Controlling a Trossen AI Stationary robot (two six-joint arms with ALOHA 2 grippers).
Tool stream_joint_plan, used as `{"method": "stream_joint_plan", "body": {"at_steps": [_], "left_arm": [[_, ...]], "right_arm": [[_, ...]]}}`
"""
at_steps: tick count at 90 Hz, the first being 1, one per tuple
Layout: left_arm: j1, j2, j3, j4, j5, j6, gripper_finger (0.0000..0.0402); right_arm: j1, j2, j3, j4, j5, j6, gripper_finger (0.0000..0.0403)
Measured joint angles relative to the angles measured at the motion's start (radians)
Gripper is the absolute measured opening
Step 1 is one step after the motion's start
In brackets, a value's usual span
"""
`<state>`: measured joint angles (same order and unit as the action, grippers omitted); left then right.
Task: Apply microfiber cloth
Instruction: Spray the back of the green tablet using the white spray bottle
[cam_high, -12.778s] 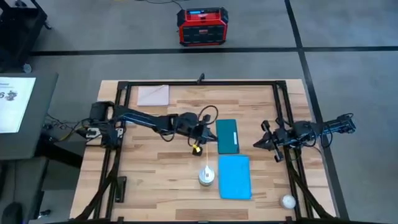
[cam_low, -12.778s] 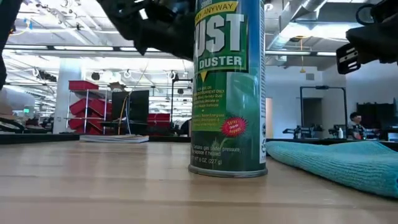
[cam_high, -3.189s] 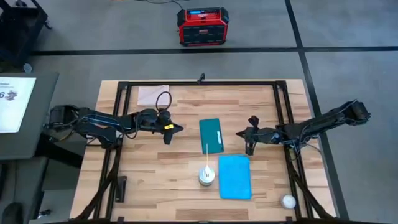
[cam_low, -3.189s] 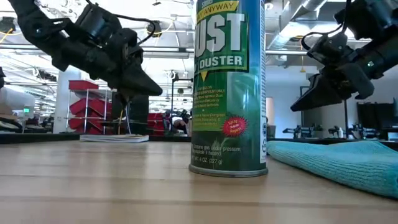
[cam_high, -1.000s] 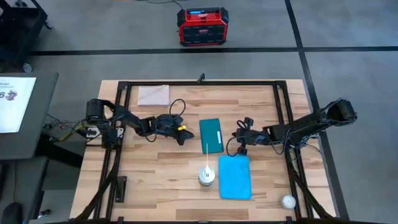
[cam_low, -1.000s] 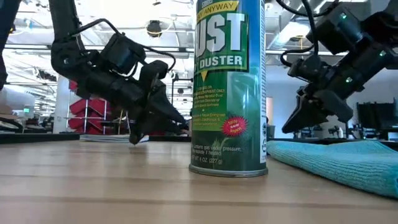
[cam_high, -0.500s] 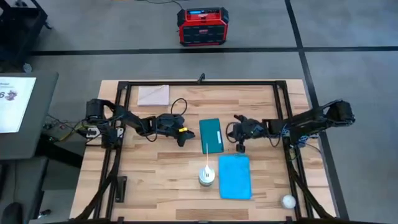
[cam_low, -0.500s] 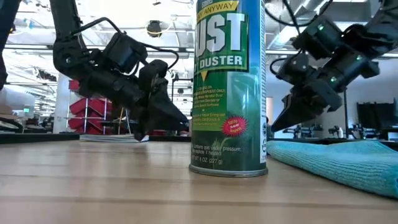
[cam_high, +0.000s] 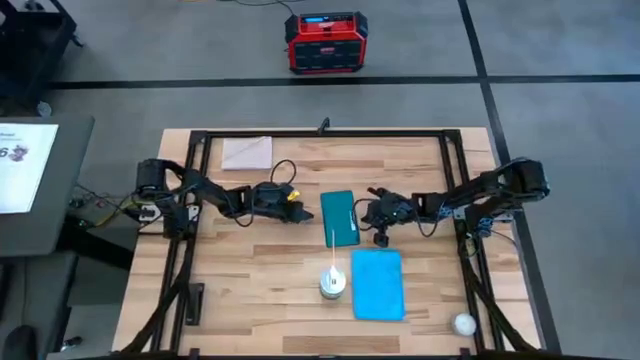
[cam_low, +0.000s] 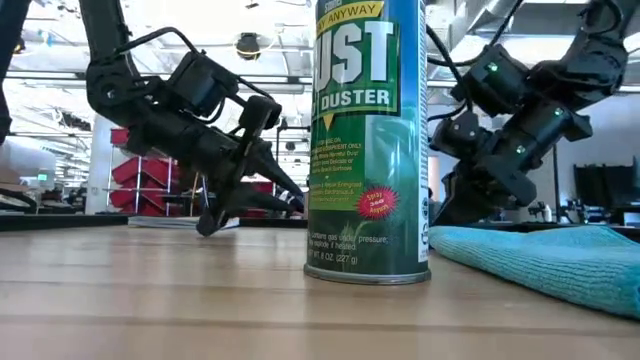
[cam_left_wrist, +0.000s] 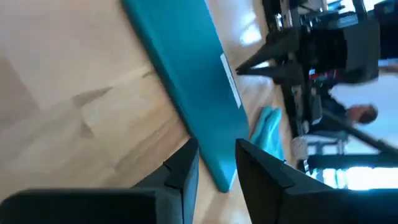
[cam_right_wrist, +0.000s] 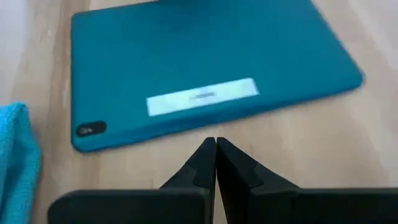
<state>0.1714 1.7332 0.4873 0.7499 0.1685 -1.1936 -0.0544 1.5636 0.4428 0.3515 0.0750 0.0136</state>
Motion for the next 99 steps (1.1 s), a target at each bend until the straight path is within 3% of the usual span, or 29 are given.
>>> {"method": "stream_joint_plan", "body": {"at_steps": [33,99], "left_arm": [[-0.003,-0.002,0.003,-0.16,0.016,-0.074,0.0086],[-0.001,0.008,0.004,-0.189,0.005,-0.022,0.0086]], "right_arm": [[0.034,0.079,0.084,0.0,0.021,-0.007,0.0],[0.027,0.071,0.084,-0.009,0.035,-0.015,0.0]]}}
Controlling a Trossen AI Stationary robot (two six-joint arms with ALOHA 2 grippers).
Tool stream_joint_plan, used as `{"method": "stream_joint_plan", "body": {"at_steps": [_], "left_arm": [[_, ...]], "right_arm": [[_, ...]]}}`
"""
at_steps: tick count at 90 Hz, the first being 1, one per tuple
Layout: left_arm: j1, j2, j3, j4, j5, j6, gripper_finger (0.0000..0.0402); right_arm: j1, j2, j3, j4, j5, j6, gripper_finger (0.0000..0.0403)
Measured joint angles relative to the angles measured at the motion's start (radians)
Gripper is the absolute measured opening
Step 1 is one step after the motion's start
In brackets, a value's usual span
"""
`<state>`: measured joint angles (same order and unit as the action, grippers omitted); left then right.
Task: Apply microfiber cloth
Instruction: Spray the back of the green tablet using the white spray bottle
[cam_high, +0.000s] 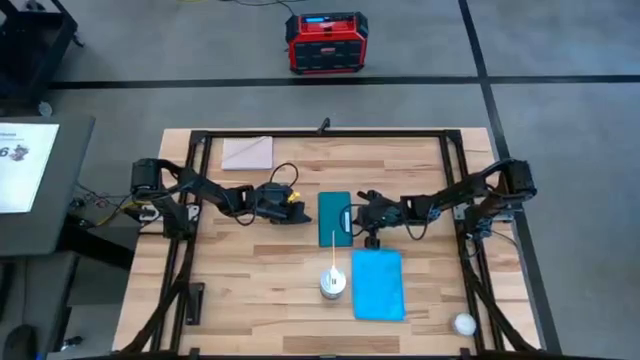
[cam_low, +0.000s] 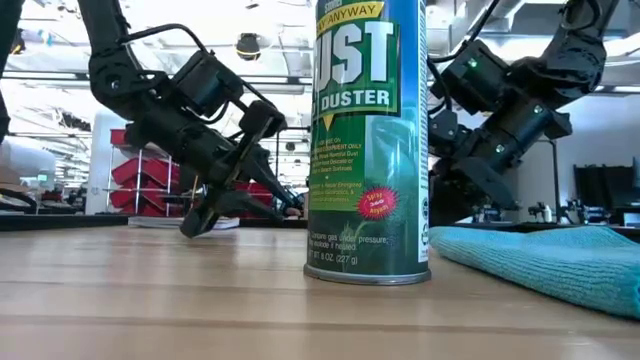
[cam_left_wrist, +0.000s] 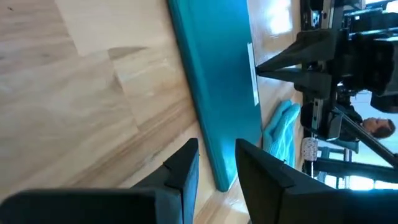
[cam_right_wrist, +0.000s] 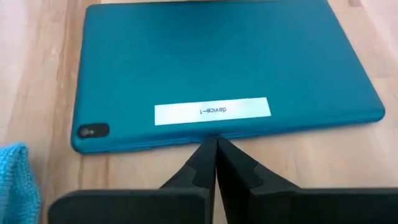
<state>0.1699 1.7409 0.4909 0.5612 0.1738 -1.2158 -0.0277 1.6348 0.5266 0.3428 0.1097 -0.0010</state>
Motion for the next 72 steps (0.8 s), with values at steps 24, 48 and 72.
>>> {"method": "stream_joint_plan", "body": {"at_steps": [24,48,72], "left_arm": [[0.005,0.011,0.087,-0.121,-0.026,0.16,0.0086],[0.014,0.032,0.249,-0.404,0.007,0.322,0.0086],[0.024,0.097,0.252,-0.269,0.073,0.248,0.0087]], "right_arm": [[0.0,0.0,0.0,-0.001,0.0,0.0,0.0],[0.0,0.0,0.0,-0.015,0.0,0.004,0.0],[0.002,0.0,0.0,-0.023,0.0,0.004,0.0]]}}
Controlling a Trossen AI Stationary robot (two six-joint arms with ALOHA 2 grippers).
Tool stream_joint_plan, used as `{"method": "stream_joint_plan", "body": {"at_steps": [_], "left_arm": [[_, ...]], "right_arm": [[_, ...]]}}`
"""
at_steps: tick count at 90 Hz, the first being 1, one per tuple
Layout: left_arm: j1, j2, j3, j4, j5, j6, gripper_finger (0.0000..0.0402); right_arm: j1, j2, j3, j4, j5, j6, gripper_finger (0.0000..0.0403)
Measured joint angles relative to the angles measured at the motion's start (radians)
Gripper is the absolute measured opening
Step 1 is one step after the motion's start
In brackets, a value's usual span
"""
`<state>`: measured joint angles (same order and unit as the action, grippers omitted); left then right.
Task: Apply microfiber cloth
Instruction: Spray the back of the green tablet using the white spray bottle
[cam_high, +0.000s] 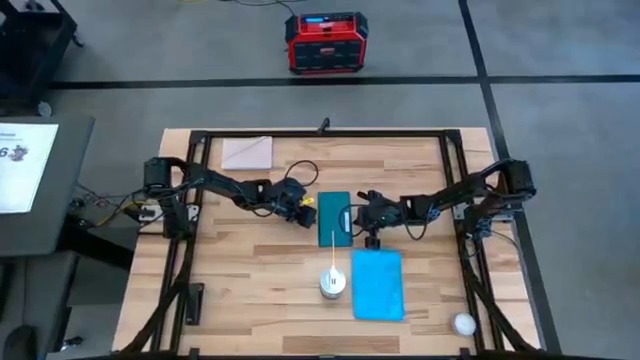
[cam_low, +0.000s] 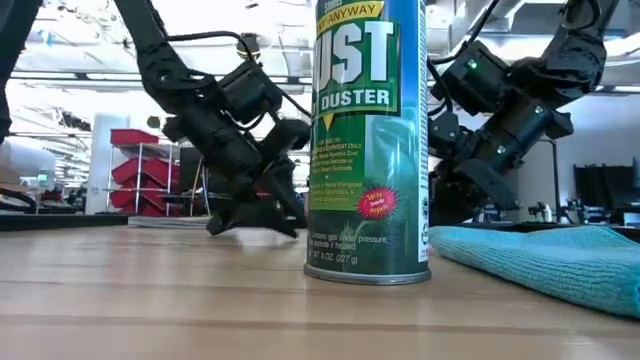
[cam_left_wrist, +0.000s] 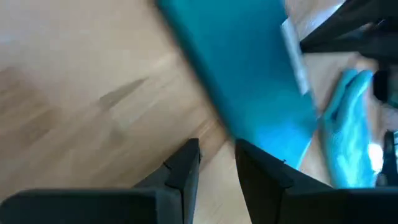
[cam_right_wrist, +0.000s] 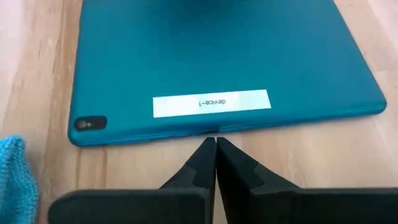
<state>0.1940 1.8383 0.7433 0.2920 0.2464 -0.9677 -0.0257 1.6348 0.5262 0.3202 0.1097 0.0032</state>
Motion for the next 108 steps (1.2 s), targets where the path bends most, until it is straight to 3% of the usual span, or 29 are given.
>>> {"method": "stream_joint_plan", "body": {"at_steps": [50,108], "left_arm": [[0.004,0.021,0.004,-0.04,0.038,0.009,0.0087],[0.006,0.02,0.004,-0.038,-0.006,0.029,0.0087]], "right_arm": [[0.006,0.0,0.0,-0.005,0.0,0.013,0.0],[0.007,0.006,0.039,0.004,-0.003,-0.002,0.0]]}}
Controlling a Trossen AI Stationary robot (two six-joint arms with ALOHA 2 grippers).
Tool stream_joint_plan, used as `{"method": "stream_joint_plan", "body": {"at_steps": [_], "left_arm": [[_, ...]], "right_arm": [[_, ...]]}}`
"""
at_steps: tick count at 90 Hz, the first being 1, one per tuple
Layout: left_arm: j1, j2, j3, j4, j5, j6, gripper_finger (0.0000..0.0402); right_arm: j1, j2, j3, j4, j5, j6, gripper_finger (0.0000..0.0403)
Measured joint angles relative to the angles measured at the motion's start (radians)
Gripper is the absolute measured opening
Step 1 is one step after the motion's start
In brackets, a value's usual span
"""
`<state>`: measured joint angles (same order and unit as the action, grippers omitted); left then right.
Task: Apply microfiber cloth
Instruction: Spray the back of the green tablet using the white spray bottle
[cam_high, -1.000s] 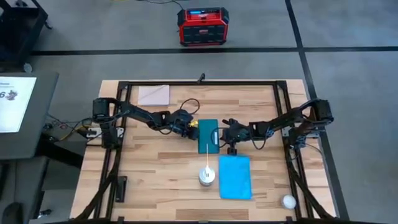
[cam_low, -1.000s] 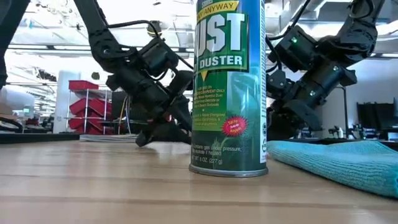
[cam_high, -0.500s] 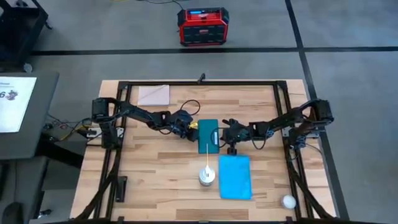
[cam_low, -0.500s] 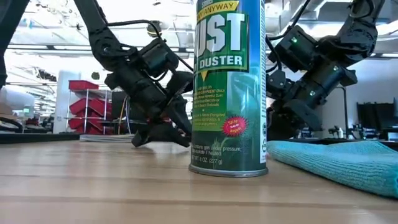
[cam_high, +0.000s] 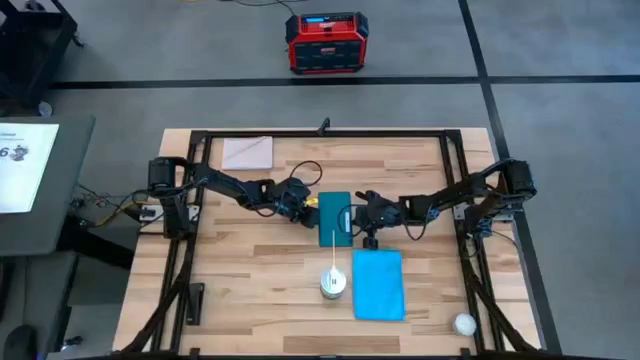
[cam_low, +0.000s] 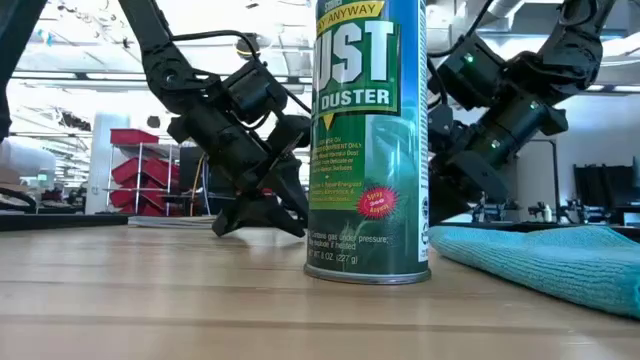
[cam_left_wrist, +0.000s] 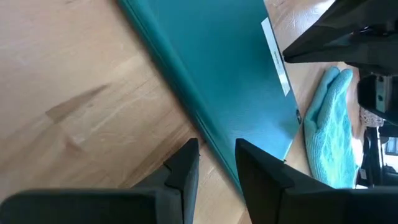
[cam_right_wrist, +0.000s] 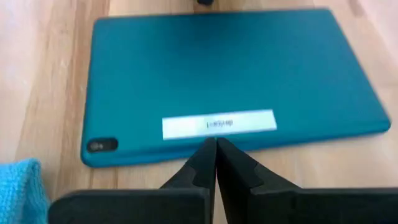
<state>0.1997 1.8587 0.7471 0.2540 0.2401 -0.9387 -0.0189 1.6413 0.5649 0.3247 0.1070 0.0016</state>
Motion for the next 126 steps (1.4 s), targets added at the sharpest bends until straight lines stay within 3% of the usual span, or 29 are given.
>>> {"method": "stream_joint_plan", "body": {"at_steps": [48,77,126], "left_arm": [[0.013,0.0,0.0,-0.006,-0.012,0.041,0.0087],[0.015,0.0,0.0,-0.022,-0.029,0.056,0.0087],[0.016,-0.002,-0.001,-0.045,-0.035,0.089,0.0086]], "right_arm": [[-0.012,0.001,0.01,-0.072,0.045,0.006,0.0],[-0.029,0.136,0.041,0.011,-0.006,0.017,0.0],[-0.041,0.136,0.062,0.011,-0.06,-0.003,0.0]]}}
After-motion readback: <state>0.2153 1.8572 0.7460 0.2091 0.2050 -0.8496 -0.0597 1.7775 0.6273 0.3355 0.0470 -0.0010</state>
